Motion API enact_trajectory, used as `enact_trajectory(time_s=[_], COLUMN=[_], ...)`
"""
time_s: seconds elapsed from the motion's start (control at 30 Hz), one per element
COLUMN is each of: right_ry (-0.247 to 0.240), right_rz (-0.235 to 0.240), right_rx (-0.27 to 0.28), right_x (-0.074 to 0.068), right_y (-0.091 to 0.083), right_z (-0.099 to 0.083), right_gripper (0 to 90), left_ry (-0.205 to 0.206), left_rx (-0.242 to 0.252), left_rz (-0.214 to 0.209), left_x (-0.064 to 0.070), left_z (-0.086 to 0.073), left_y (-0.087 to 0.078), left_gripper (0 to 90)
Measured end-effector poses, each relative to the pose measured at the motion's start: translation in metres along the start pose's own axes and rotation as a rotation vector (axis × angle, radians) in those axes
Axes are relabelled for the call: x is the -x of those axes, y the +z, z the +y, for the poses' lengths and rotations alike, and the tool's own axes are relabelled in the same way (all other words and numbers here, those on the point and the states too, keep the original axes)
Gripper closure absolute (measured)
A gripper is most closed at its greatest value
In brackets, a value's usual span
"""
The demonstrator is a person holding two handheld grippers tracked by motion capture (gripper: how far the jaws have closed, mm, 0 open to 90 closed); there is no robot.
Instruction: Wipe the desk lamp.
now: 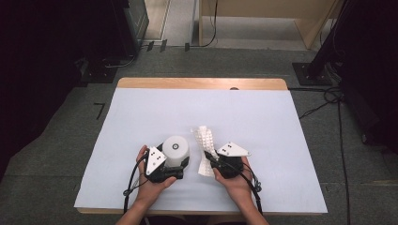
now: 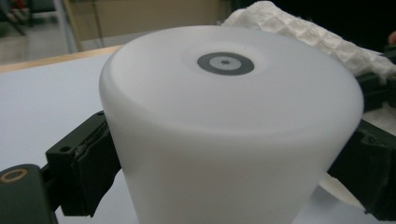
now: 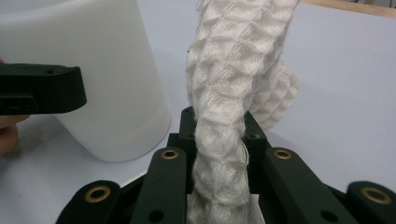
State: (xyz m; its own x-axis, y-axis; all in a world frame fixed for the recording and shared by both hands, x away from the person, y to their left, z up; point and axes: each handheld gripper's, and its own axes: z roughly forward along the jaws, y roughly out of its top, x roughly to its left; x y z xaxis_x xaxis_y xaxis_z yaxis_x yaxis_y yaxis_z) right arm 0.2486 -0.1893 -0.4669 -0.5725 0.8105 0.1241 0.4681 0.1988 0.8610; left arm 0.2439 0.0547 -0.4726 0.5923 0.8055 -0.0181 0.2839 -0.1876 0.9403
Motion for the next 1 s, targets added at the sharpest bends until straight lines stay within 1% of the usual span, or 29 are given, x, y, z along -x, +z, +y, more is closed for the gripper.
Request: enact_trajectory(time_s=[0.03,0.1,0.13,0.17,0.2,0.3,0.33,0.37,0.4,0.43,0.5,0.53,0.57,0.67,0.77,0.87,0.93,1.0], right_ry=[0.004,-0.005,-0.003,0.001,-0.005,-0.007,-0.008,-0.013,-0.016,-0.024,-0.036,-0.044,-0.055,-0.053,-0.052,-0.089,-0.101,-0.103], right_rz=[0.001,-0.001,0.000,0.003,0.002,0.007,0.011,0.014,0.019,0.028,0.040,0.049,0.055,0.068,0.076,0.050,0.043,0.046], right_rx=[-0.004,-0.003,-0.004,-0.008,-0.007,-0.010,-0.012,-0.012,-0.019,-0.026,-0.038,-0.042,-0.042,-0.016,0.025,0.077,0.107,0.121], right_x=[-0.001,-0.002,-0.002,-0.003,-0.003,-0.005,-0.007,-0.008,-0.010,-0.013,-0.018,-0.022,-0.025,-0.030,-0.033,-0.038,-0.040,-0.040], right_y=[0.000,0.001,0.001,0.002,0.002,0.003,0.004,0.006,0.007,0.010,0.013,0.015,0.016,0.012,0.004,-0.007,-0.015,-0.018], right_z=[0.000,0.000,0.000,-0.001,-0.001,-0.001,-0.002,-0.003,-0.004,-0.005,-0.007,-0.008,-0.008,-0.005,0.002,0.011,0.016,0.019], right_gripper=[77.0,76.9,76.9,76.9,76.9,76.9,76.9,76.9,76.9,76.9,76.9,76.9,76.9,77.0,77.0,77.0,77.0,77.0], left_ry=[-0.006,-0.013,-0.018,-0.011,-0.008,0.001,-0.006,-0.022,-0.052,-0.066,-0.077,-0.085,-0.092,-0.099,-0.079,-0.043,-0.037,-0.037], left_rx=[-0.002,-0.035,-0.035,-0.033,-0.033,-0.032,-0.025,-0.013,0.007,0.021,0.039,0.047,0.050,0.043,0.020,-0.003,-0.003,0.003], left_rz=[0.026,0.097,0.103,0.117,0.116,0.068,0.045,0.016,-0.035,-0.069,-0.117,-0.131,-0.143,-0.180,-0.199,-0.204,-0.213,-0.217], left_x=[0.003,0.010,0.012,0.013,0.013,0.007,0.004,0.000,-0.006,-0.010,-0.015,-0.017,-0.019,-0.023,-0.021,-0.013,-0.011,-0.012], left_z=[0.001,0.002,0.002,0.002,0.002,0.002,0.002,0.002,0.004,0.006,0.010,0.012,0.013,0.014,0.013,0.010,0.010,0.011], left_y=[0.000,0.003,0.004,0.004,0.004,0.003,0.002,0.001,0.000,-0.002,-0.005,-0.007,-0.007,-0.008,-0.006,-0.002,-0.001,-0.002], left_gripper=[4.5,4.6,4.6,7.0,8.4,8.7,8.8,8.8,8.8,8.9,8.9,8.9,8.9,8.9,8.9,8.9,8.9,8.9])
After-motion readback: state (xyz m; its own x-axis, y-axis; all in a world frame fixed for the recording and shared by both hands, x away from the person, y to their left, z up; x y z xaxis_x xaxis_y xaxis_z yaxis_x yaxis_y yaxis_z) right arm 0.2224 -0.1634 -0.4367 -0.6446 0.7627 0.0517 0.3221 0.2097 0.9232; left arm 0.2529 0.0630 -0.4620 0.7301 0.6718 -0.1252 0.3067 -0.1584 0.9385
